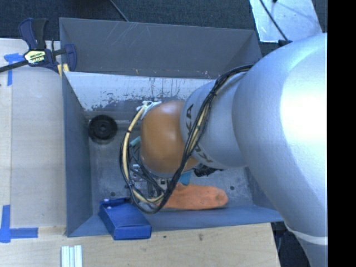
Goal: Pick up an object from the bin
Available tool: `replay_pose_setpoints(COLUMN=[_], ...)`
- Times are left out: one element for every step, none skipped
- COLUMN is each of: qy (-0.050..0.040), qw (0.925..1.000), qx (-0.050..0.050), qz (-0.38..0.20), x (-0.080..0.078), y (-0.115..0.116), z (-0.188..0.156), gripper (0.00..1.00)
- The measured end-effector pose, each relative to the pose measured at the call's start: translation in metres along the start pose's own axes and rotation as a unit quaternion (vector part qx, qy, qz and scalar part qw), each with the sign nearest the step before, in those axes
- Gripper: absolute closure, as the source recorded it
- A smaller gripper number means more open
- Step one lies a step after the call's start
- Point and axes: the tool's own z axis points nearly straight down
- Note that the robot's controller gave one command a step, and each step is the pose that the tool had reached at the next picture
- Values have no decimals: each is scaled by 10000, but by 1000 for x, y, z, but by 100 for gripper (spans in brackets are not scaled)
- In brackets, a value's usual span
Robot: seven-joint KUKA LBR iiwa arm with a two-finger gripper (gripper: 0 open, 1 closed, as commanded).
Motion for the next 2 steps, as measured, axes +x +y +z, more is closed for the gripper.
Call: replay_pose_setpoints(qy=[57, 30], qw=[9999, 9996], qx=[18, 12], qz=[103, 267], x=[-21, -30], y=[-18, -4], z=[-48, -122], gripper=[100, 0])
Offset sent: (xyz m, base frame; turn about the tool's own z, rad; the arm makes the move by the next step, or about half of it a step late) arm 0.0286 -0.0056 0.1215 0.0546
